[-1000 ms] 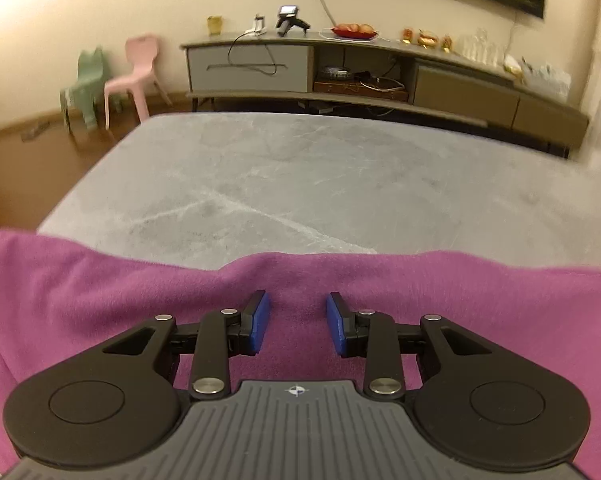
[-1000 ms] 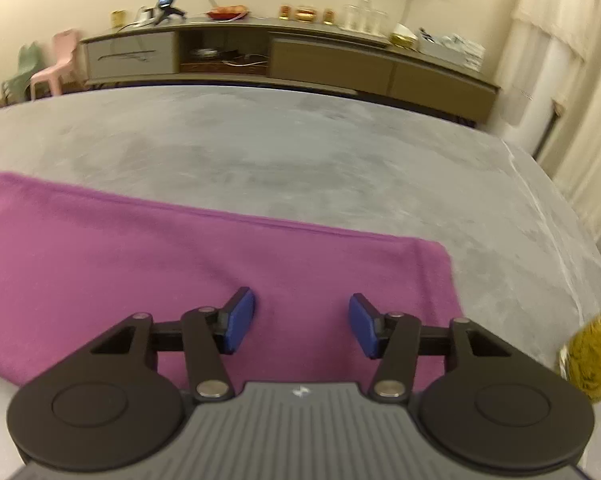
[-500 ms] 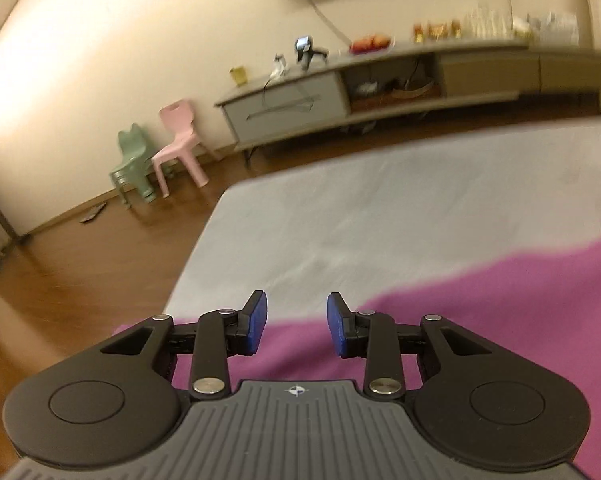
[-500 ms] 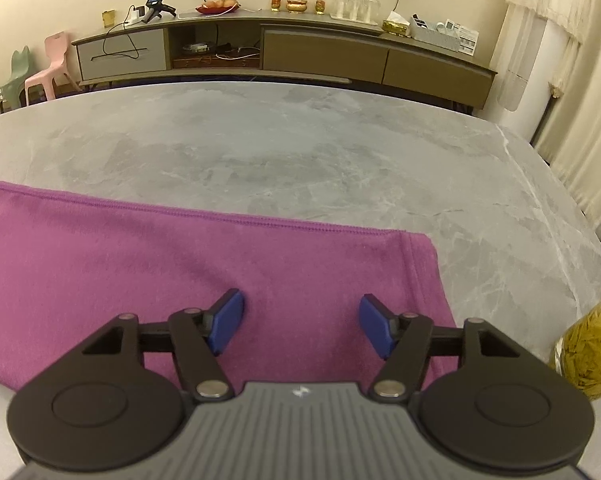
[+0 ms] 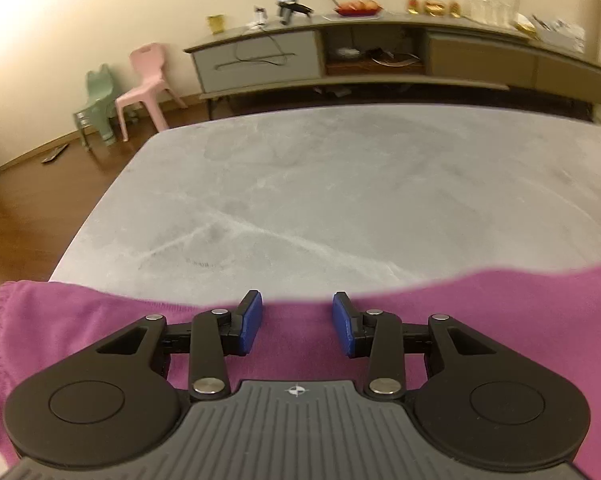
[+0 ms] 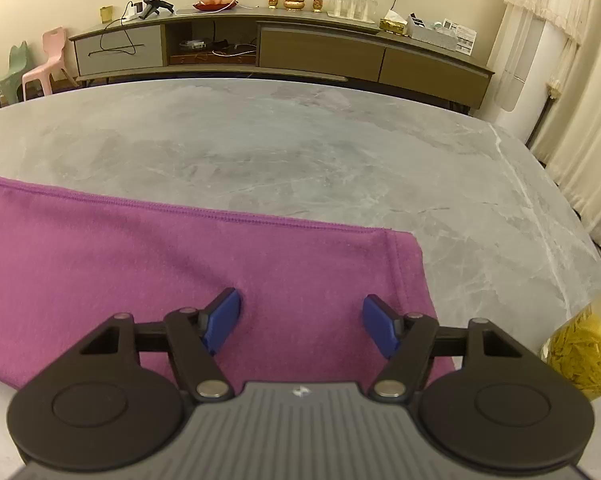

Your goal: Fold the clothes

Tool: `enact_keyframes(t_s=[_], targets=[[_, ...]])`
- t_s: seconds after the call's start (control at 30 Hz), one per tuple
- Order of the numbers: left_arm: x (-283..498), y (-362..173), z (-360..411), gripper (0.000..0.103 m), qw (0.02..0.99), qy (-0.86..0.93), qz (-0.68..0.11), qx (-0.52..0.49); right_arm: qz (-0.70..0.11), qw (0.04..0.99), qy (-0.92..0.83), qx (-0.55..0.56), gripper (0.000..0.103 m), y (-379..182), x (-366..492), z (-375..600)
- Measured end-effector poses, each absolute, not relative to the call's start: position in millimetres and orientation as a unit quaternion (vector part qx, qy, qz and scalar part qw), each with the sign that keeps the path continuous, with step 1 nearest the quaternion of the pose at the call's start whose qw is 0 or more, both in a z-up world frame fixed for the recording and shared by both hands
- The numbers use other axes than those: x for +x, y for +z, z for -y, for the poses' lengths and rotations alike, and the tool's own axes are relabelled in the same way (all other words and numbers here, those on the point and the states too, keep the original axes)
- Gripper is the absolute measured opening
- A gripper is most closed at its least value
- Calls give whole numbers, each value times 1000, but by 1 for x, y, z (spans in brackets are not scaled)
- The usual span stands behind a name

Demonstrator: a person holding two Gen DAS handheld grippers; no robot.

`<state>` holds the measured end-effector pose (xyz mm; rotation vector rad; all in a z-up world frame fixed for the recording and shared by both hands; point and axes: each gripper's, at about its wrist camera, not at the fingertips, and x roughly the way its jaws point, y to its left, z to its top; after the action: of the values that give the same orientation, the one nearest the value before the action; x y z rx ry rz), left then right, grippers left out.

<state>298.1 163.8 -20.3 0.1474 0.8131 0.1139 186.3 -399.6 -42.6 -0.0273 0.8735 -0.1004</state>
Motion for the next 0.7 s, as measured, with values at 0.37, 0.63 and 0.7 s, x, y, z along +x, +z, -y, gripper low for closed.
enact_keyframes(t_s=[0.37,0.63,0.7], targets=[[315,-9,-152,41,916,85,-390,51,-405,913,-48,-7,53,-39,183,399],[236,-1,-126,41,920,34,-386,56,-393,919,25,-11,38,-34,167,369],[233,-16,-123,43,914,39,-397,67,-407,913,22,-16,40,-44,169,369]])
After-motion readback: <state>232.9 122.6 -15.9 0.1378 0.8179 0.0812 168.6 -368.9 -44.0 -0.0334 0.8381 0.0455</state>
